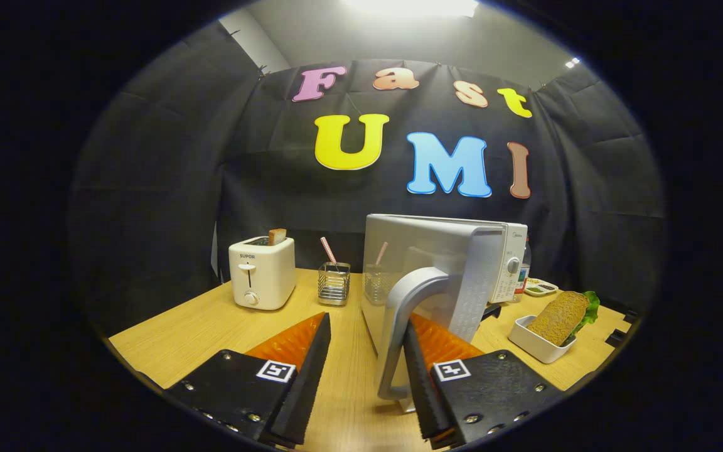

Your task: Open the microwave, put the food inside, and close the microwave door.

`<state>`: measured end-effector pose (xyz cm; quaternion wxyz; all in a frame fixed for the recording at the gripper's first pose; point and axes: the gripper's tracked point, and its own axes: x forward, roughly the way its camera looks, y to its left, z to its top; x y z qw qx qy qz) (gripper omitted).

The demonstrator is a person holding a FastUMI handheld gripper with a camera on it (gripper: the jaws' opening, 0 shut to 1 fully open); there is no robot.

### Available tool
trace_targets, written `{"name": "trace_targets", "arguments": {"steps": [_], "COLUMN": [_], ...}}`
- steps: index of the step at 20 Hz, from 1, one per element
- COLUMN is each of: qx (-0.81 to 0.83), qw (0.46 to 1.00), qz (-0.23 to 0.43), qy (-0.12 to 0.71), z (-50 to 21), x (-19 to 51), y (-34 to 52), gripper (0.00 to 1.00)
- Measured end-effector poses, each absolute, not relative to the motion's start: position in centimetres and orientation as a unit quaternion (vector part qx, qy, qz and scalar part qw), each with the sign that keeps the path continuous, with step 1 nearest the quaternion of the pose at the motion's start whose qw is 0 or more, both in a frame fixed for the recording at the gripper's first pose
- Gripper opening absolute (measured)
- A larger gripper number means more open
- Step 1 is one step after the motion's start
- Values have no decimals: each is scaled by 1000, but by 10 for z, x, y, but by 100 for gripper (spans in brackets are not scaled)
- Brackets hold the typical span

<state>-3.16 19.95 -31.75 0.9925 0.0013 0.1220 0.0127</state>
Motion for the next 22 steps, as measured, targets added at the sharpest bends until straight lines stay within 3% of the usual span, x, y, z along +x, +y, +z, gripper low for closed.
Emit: {"name": "trace_targets", "arguments": {"steps": [1,14,22], "qx": [10,9,47], "qw": [992,988,995], "qz": [25,145,54], "qy": [126,55,65], "z": [-317,-273,-295], "x": [-36,-91,-76], "y": [202,132,-22], "gripper": [70,75,75]}}
